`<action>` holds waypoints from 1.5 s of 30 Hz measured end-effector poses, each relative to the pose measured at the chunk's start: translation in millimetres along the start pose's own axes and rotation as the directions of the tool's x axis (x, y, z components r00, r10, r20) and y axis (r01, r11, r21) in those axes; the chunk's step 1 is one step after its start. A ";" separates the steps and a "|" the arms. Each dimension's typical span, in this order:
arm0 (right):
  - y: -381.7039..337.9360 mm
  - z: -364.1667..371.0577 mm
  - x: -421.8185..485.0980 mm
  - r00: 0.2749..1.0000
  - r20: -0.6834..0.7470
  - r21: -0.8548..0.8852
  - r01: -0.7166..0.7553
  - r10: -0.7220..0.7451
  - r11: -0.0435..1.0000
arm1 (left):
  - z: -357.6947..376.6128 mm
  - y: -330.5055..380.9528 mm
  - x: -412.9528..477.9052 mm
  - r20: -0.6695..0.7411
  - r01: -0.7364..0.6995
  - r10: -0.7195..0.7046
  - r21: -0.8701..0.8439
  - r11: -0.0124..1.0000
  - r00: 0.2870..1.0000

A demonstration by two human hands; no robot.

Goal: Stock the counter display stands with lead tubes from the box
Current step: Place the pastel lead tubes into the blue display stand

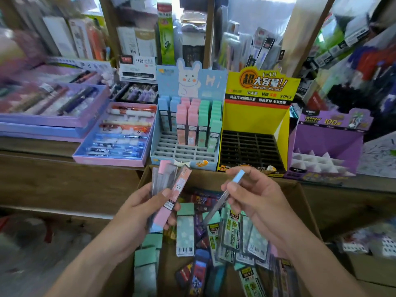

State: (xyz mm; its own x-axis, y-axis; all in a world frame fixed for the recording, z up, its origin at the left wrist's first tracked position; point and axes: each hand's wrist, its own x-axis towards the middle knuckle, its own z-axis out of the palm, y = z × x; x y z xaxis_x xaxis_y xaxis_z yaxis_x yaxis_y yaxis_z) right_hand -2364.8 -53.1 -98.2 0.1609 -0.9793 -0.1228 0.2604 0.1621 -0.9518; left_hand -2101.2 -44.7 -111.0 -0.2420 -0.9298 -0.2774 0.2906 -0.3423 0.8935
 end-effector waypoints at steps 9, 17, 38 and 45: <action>-16.8 5.9 22.2 0.981 -0.026 -0.230 0.179 -0.190 0.956 | 1.0 2.2 0.8 -0.081 -0.061 0.051 -0.130 0.990 0.995; -58.7 42.9 68.7 0.927 0.110 -0.476 0.366 -0.359 0.799 | -5.6 4.0 3.6 -0.176 -0.196 0.150 -0.279 0.940 0.973; -100.2 120.2 185.9 0.875 0.322 -0.910 0.391 -0.363 0.136 | -20.5 -2.2 17.8 -0.254 -0.207 0.105 -0.418 0.884 0.961; -103.6 120.8 189.7 0.872 0.338 -0.921 0.383 -0.354 0.063 | -28.7 -6.9 27.2 -0.263 -0.161 0.033 -0.482 0.861 0.964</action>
State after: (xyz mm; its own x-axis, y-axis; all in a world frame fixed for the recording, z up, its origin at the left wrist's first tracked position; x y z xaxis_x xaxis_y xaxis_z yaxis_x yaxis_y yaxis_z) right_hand -2246.2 -241.1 11.0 0.3701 -0.8701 0.3253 -0.7991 -0.4768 -0.3662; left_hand -2083.2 -71.5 -134.9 0.0197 -0.9435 -0.3307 0.7352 -0.2104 0.6444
